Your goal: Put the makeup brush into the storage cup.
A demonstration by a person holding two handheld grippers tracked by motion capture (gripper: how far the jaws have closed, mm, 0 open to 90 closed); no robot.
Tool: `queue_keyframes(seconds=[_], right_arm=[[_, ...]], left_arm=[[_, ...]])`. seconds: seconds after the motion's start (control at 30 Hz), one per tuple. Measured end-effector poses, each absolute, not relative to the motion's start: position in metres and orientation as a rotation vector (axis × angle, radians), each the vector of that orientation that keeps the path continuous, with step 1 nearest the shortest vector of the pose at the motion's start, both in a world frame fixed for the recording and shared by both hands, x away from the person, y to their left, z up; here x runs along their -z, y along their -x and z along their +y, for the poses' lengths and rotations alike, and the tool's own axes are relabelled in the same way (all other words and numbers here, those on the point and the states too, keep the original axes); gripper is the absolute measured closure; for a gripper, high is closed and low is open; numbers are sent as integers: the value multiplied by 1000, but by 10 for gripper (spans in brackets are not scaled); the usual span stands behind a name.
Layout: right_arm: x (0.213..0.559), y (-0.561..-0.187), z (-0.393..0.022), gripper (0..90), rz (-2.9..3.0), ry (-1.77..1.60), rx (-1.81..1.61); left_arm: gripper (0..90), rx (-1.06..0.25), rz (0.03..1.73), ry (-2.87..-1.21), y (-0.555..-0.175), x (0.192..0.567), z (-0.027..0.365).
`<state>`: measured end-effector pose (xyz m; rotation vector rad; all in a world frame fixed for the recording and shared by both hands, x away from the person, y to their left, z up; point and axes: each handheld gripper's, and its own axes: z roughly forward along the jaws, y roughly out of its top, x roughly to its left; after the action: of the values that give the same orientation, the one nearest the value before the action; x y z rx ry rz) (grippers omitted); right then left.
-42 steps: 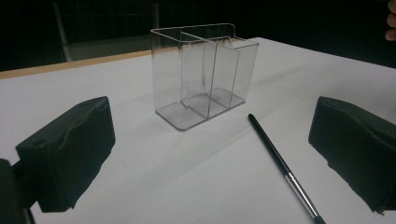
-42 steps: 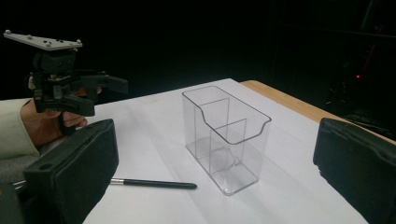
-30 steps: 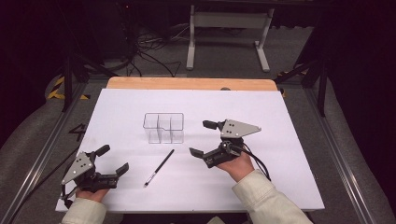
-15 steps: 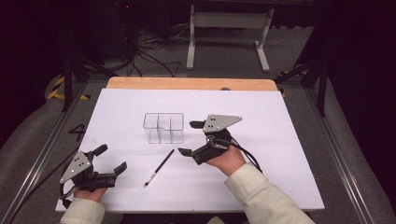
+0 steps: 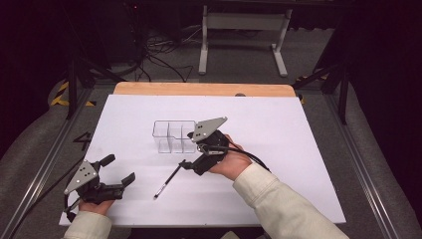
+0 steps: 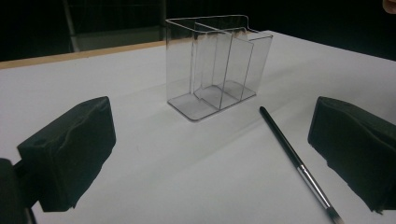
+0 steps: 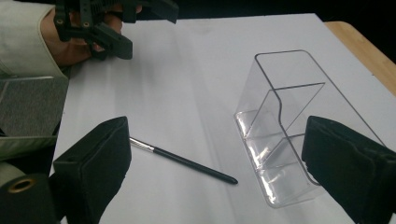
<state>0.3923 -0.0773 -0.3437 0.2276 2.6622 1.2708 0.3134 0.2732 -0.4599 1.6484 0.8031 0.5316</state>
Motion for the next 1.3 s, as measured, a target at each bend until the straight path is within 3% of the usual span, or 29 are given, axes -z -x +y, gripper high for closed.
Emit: queue_keyframes(seconds=[1.3], right_arm=[[378,-411,-2,224,2917,41,-827]], left_arm=[[24,-526,846,-1666,-310,460,283]])
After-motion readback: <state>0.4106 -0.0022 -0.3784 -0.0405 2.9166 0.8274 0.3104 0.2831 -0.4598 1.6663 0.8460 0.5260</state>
